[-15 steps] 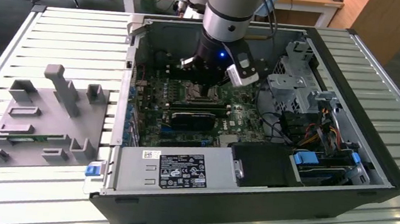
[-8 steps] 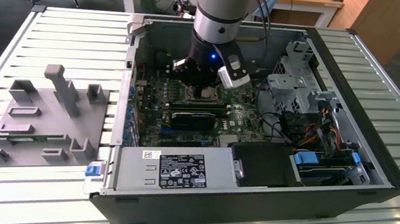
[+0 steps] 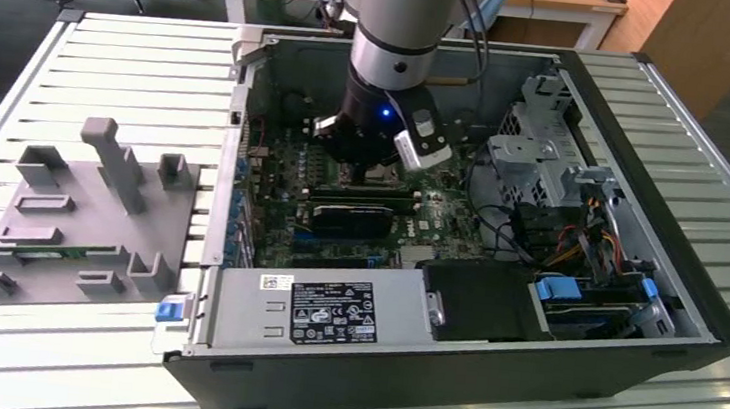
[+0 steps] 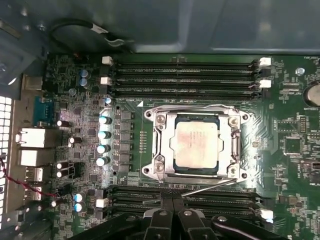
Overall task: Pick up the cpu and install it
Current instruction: 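Install the second cpu locking lever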
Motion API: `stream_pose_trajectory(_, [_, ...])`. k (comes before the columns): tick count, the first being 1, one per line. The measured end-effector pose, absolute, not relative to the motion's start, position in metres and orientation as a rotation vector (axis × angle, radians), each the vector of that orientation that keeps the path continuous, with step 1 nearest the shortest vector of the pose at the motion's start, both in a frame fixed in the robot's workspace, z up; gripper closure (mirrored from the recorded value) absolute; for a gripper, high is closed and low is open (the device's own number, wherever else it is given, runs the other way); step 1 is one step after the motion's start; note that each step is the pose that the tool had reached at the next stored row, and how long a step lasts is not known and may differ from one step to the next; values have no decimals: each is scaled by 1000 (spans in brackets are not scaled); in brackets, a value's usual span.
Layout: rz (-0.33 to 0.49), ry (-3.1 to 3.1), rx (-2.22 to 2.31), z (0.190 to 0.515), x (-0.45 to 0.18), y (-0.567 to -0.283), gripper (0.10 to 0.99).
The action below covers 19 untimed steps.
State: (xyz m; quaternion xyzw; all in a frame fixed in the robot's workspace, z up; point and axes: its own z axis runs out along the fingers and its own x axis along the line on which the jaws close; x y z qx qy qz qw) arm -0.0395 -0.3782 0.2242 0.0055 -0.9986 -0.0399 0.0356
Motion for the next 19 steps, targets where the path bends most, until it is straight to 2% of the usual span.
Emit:
stream_pose_trajectory(9, [-126, -3067, 17, 213, -43, -379, 980])
stream_pose_trajectory(19, [-231, -3063, 21, 211, -47, -394, 980])
